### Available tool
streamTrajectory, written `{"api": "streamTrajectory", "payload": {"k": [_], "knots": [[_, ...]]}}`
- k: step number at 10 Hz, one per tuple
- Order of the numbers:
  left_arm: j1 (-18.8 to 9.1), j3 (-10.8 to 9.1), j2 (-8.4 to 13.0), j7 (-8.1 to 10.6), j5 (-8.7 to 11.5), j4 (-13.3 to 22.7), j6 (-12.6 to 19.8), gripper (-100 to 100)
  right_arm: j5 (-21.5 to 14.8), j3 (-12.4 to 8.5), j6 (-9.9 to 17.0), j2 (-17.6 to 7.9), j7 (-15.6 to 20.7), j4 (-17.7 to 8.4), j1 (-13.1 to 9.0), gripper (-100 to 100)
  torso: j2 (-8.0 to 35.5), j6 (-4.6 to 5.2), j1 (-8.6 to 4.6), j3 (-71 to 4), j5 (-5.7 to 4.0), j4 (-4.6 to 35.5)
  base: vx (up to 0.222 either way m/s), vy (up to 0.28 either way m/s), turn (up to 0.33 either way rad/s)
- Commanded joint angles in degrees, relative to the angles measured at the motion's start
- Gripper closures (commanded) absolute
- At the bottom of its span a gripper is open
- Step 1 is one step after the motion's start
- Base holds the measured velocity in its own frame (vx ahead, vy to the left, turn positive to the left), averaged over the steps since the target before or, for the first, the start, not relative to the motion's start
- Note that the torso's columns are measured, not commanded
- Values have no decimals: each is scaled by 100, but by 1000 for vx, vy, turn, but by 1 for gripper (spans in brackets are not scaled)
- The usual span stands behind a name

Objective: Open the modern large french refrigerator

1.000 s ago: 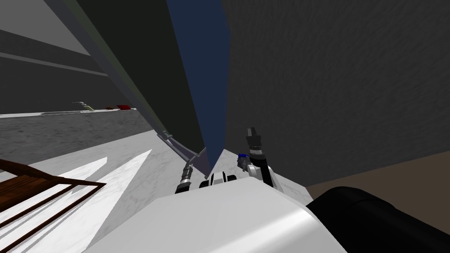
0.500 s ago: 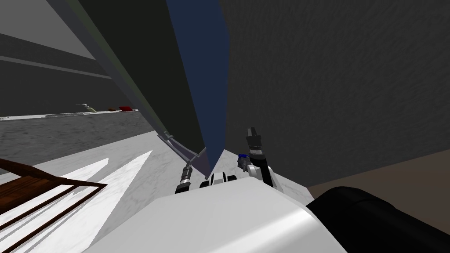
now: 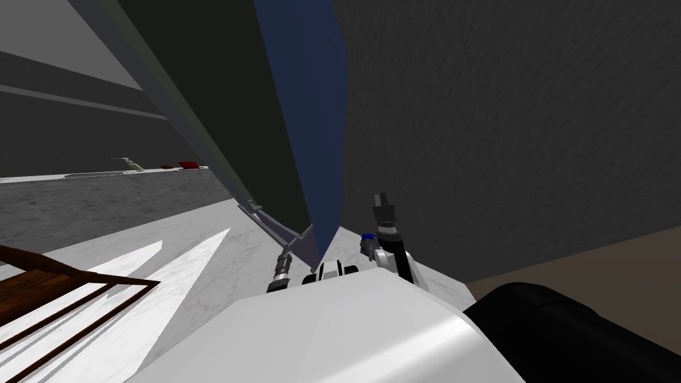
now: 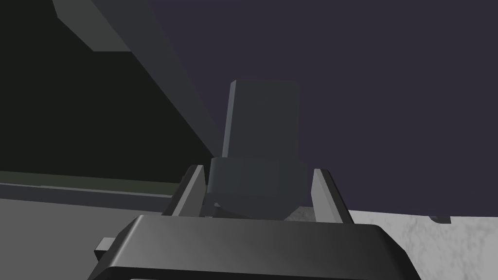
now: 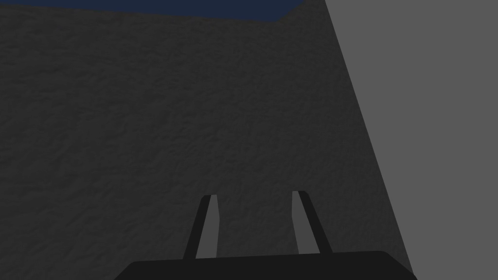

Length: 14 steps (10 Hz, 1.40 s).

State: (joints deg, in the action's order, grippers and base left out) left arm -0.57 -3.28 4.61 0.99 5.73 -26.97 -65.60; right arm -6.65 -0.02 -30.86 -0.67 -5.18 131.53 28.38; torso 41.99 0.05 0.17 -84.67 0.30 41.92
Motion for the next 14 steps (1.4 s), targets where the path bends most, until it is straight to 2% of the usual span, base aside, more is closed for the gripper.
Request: {"api": "streamTrajectory", "payload": {"k": [1, 4, 6, 9, 10, 11, 14], "knots": [[171, -28, -103, -33, -89, -46, -10, 100, 0, 0, 0, 0, 0, 0, 0, 0, 2, 5, -2, 0, 10, -10, 19, 24, -18], [524, -93, -275, -97, -257, -423, 10, 100, 0, 0, 0, 0, 0, 0, 0, 0, 6, 5, -11, 3, 8, -9, 24, 29, -12], [530, -93, -275, -97, -257, -423, 10, 100, 0, 0, 0, 0, 0, 0, 0, 0, -1, 4, -4, 1, 11, -14, 10, 15, -3], [1067, -189, -533, -193, -509, -988, 40, 100, 0, 0, 0, 0, 0, 0, 0, 0, 11, 8, -16, 4, 8, -8, 33, 44, -18], [1067, -189, -533, -193, -509, -988, 40, 100, 0, 0, 0, 0, 0, 0, 0, 0, 8, 9, -16, 5, 12, -12, 23, 30, -25], [1246, -222, -619, -225, -593, -1177, 50, 100, 0, 0, 0, 0, 0, 0, 0, 0, 8, 5, -17, 6, 6, -8, 13, 17, -30], [1246, -222, -619, -225, -593, -1177, 50, 100, 0, 0, 0, 0, 0, 0, 0, 0, 31, 4, -30, 16, 4, -3, 0, 1, -5]]}}
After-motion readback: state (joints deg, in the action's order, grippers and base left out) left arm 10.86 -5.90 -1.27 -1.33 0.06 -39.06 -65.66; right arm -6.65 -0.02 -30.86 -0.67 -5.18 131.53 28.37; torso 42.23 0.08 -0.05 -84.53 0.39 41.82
